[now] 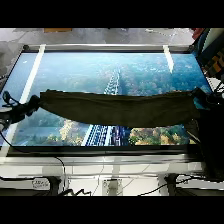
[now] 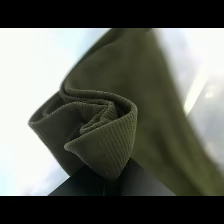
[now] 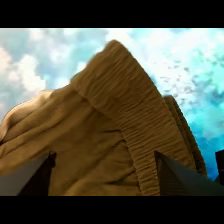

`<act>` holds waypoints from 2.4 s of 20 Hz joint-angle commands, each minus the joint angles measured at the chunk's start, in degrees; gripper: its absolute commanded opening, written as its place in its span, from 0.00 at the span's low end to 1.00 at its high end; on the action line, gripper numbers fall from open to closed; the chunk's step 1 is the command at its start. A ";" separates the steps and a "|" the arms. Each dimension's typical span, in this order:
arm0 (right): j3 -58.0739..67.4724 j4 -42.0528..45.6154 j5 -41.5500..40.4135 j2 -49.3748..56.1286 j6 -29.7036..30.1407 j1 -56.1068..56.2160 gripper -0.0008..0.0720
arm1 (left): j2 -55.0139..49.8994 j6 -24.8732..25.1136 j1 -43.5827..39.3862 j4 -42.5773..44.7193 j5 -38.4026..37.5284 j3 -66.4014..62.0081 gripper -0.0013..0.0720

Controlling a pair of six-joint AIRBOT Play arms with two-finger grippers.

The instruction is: Fold the clothes and pants, and hang the long-sleeved shirts on hangers.

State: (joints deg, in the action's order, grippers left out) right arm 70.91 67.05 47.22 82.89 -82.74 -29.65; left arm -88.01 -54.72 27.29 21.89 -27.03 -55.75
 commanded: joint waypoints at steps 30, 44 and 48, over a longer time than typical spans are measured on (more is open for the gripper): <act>42.97 -11.76 -14.80 36.09 -24.72 75.78 0.06 | 24.96 -0.76 -16.76 7.06 -23.45 -19.63 0.05; 43.82 12.28 21.40 24.46 -18.10 46.49 0.06 | 3.87 -0.76 -42.14 4.46 -23.12 -19.63 0.05; 43.82 12.26 25.62 18.32 -18.08 33.20 0.06 | -2.54 -0.70 -50.66 4.66 -23.10 -19.63 0.84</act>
State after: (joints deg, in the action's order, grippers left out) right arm 114.67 76.84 67.35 105.16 -101.14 12.47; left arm -86.15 -55.51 -17.41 26.48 -50.06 -75.37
